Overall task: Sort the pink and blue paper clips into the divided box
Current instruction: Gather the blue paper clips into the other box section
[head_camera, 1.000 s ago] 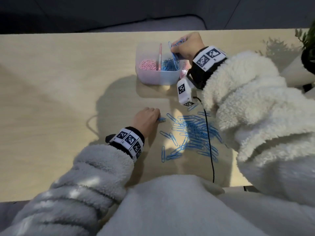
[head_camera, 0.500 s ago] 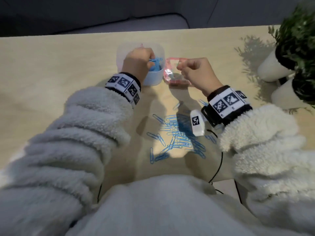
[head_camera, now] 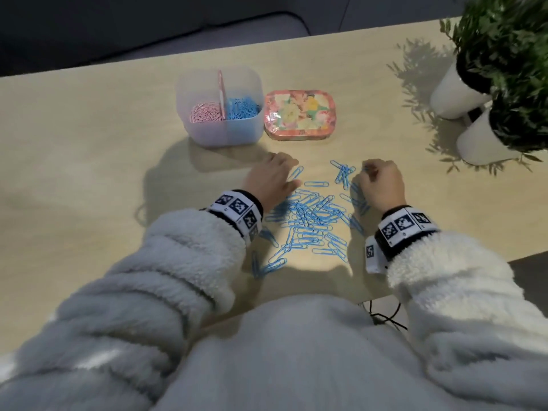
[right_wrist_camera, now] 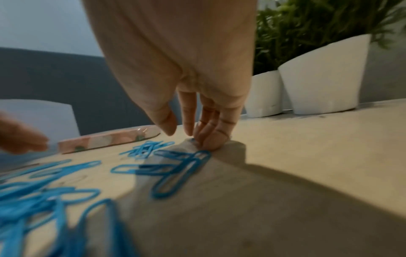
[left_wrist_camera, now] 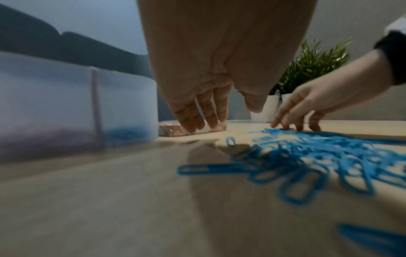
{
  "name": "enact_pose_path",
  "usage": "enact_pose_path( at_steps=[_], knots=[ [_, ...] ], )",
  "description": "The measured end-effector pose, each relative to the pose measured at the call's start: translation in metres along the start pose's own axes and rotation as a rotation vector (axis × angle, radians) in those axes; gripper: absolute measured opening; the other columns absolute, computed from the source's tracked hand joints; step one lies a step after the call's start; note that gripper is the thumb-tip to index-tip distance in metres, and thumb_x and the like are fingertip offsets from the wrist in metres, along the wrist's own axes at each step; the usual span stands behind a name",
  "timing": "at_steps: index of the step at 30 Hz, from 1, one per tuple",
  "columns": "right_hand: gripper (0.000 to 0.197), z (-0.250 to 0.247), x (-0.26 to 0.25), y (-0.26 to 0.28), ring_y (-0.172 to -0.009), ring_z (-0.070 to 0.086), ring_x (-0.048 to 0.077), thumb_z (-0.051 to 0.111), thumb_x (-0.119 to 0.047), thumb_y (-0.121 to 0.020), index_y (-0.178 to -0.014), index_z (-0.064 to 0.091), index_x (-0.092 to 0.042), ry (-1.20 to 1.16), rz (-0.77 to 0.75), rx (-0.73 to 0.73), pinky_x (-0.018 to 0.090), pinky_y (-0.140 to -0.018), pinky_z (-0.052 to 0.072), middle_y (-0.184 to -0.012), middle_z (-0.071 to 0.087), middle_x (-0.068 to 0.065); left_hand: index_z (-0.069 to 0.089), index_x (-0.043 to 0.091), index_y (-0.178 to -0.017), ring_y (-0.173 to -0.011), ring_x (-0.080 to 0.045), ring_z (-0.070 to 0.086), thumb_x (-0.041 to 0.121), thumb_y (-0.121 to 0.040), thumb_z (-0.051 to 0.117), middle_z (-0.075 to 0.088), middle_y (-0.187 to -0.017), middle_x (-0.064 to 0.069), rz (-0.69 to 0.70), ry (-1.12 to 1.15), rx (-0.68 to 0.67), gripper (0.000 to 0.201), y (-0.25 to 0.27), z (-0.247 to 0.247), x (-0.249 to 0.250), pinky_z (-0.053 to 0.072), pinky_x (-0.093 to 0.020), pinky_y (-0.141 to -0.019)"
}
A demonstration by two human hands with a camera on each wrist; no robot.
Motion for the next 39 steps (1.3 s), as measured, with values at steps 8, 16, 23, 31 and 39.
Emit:
enact_pose_path(
  at_steps=[8, 16, 23, 31, 39],
  knots=[
    [0.021, 0.045, -0.056, 0.034, -0.100, 0.054, 0.035, 0.056, -0.015, -0.086, -0.103, 0.060, -0.005, 0.095, -0.336, -0.221, 0.037, -0.086, 0.041, -0.103, 0.057, 0.020, 0.065, 0.004, -0.104, -0.097, -0.035, 0.064, 0.035, -0.071, 0.063, 0.069, -0.110, -0.013, 0.153, -0.120, -0.092, 0.045, 0.012, 0.028, 0.010, 0.056, -0.045, -0.079],
    [0.034, -0.017, -0.001, -0.007, -0.106, 0.051, 0.044, 0.042, -0.019, -0.087, -0.105, 0.063, 0.001, 0.155, -0.007, 0.040, 0.043, -0.088, 0.040, -0.110, 0.057, 0.031, 0.054, 0.007, -0.124, -0.120, -0.033, 0.048, 0.025, -0.079, 0.068, 0.052, -0.134, -0.014, 0.071, 0.100, 0.087, 0.051, 0.052, 0.006, -0.012, 0.031, -0.034, -0.105],
    [0.027, 0.033, -0.066, 0.028, -0.108, 0.047, 0.036, 0.049, -0.025, -0.090, -0.105, 0.062, -0.006, 0.219, -0.373, -0.242, 0.042, -0.086, 0.045, -0.108, 0.054, 0.020, 0.047, 0.011, -0.131, -0.115, -0.033, 0.043, 0.020, -0.073, 0.073, 0.048, -0.131, -0.013, -0.029, 0.067, -0.029, 0.065, 0.051, 0.011, -0.012, 0.032, -0.036, -0.101],
    [0.046, 0.065, -0.090, 0.071, -0.113, 0.043, 0.029, 0.063, -0.030, -0.083, -0.124, 0.051, -0.012, 0.336, -0.523, -0.406, 0.039, -0.088, 0.042, -0.117, 0.048, 0.010, 0.056, 0.004, -0.121, -0.100, -0.039, 0.051, 0.011, -0.082, 0.058, 0.056, -0.112, -0.022, 0.009, 0.015, -0.021, 0.040, 0.040, 0.009, -0.005, 0.040, -0.046, -0.089],
    [0.019, 0.064, -0.102, 0.063, -0.102, 0.054, 0.035, 0.055, -0.008, -0.085, -0.101, 0.062, -0.003, 0.285, -0.577, -0.402, 0.038, -0.080, 0.040, -0.103, 0.062, 0.018, 0.063, 0.002, -0.105, -0.100, -0.037, 0.052, 0.009, -0.083, 0.057, 0.055, -0.109, -0.022, -0.060, 0.041, -0.013, 0.023, 0.043, 0.005, -0.016, 0.041, -0.047, -0.085]
  ],
)
Point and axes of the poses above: each hand's wrist, its own y-axis away from the middle knuckle, its own z-axis out of the palm, x = y × z, the point moved 5 cm from there along -y, towards the middle knuckle
